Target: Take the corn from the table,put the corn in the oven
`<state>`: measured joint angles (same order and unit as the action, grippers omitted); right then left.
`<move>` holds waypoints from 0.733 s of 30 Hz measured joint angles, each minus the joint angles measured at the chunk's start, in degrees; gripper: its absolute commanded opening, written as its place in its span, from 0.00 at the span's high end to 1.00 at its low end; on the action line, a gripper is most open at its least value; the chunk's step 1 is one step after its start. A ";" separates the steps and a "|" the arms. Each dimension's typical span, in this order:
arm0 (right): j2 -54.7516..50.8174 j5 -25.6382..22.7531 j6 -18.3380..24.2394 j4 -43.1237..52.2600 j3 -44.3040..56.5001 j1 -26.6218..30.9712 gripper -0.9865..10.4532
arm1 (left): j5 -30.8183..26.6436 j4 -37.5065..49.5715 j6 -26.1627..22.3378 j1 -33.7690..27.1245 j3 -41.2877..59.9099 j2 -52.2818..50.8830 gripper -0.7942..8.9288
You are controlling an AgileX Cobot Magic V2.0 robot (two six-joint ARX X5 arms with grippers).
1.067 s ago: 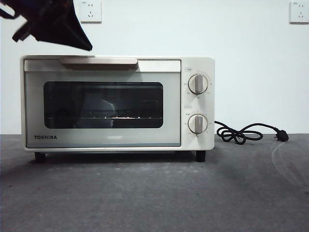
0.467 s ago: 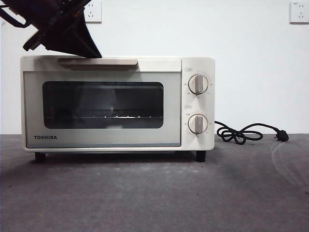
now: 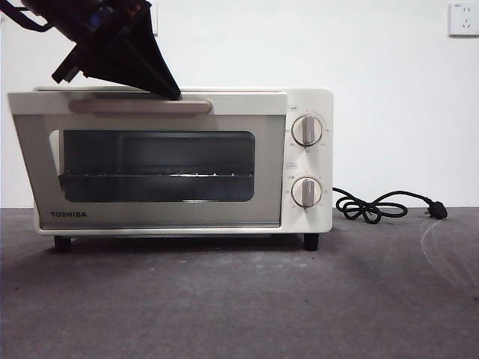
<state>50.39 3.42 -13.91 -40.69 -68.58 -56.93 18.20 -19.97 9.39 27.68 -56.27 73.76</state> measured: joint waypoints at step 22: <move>0.46 0.00 0.00 -0.33 0.00 0.00 0.92 | -1.75 -8.94 -0.33 10.71 1.27 -13.25 0.92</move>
<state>50.85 3.42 -13.91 -41.01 -68.58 -56.93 16.45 -28.91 9.06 38.39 -55.00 60.51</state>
